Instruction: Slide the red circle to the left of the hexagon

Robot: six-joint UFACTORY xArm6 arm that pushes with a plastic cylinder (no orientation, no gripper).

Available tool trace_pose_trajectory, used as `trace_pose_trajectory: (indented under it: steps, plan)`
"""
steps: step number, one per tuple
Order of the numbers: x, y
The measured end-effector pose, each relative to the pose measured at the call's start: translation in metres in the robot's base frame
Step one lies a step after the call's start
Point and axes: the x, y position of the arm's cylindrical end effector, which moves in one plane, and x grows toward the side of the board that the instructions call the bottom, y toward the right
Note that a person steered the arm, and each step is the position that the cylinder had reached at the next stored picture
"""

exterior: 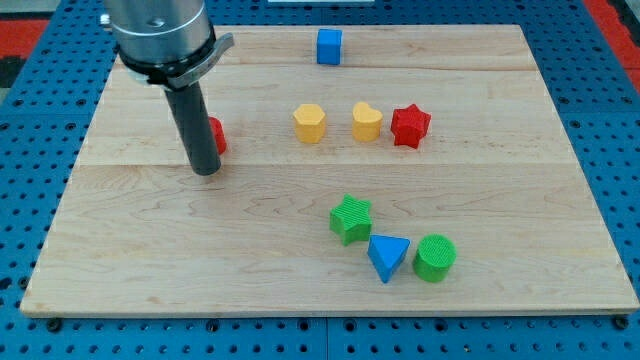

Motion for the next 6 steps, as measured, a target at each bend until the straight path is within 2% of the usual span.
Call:
trace_pose_trajectory:
  steps: [1,2,6]
  plan:
    - [-0.008,-0.045]
    - [-0.03,-0.041]
    - [-0.033,0.037]
